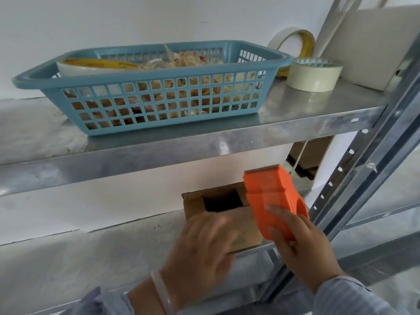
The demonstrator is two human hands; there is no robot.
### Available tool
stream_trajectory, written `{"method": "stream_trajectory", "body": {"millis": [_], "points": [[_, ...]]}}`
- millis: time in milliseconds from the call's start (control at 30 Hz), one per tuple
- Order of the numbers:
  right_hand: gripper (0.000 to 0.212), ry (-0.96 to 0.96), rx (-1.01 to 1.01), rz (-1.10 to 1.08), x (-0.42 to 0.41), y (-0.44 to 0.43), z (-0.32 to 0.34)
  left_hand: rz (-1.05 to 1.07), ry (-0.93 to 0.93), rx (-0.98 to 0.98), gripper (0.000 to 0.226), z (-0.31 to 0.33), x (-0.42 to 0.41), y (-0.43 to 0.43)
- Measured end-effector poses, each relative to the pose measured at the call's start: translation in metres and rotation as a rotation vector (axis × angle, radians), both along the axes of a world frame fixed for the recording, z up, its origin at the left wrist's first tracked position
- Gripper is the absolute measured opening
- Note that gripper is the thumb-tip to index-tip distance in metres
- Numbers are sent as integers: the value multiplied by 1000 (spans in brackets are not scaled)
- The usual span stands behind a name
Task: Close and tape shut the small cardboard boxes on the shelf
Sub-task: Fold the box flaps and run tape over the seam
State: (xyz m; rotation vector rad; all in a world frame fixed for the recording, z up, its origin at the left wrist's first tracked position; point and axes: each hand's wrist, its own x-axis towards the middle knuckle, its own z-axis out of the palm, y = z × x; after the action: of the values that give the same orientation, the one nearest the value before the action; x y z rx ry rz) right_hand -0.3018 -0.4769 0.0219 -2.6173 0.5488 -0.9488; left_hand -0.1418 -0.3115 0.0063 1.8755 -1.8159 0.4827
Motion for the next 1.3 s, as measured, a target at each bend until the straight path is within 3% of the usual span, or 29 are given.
{"method": "stream_trajectory", "body": {"millis": [100, 167, 267, 467, 533, 700, 800, 933, 1100, 1167, 1300], "points": [[36, 65, 93, -35, -19, -10, -7, 309, 28, 238, 88, 3, 40, -19], [36, 35, 17, -34, -9, -10, -12, 385, 128, 400, 99, 4, 52, -37], [35, 26, 57, -7, -16, -16, -11, 421, 262, 530, 86, 2, 68, -57], [40, 58, 155, 42, -8, -18, -8, 378, 375, 573, 53, -18, 80, -49], [42, 53, 151, 61, -4, -19, -5, 335, 394, 602, 56, -25, 89, -42], [48, 86, 306, 189, 13, -10, 1, 295, 401, 548, 90, -31, 119, -10], [59, 84, 504, 241, 28, -9, 3, 242, 433, 596, 88, -27, 130, 7], [46, 129, 813, 384, 56, -2, 16, 222, 486, 583, 91, -31, 141, 20], [43, 269, 830, 479, 84, 0, 35, 184, 521, 493, 88, -42, 142, 25], [42, 287, 866, 526, 91, -3, 41, 181, 536, 490, 80, -44, 144, 25], [43, 402, 898, 590, 107, -4, 46, 115, 524, 404, 44, -44, 143, 24]]}}
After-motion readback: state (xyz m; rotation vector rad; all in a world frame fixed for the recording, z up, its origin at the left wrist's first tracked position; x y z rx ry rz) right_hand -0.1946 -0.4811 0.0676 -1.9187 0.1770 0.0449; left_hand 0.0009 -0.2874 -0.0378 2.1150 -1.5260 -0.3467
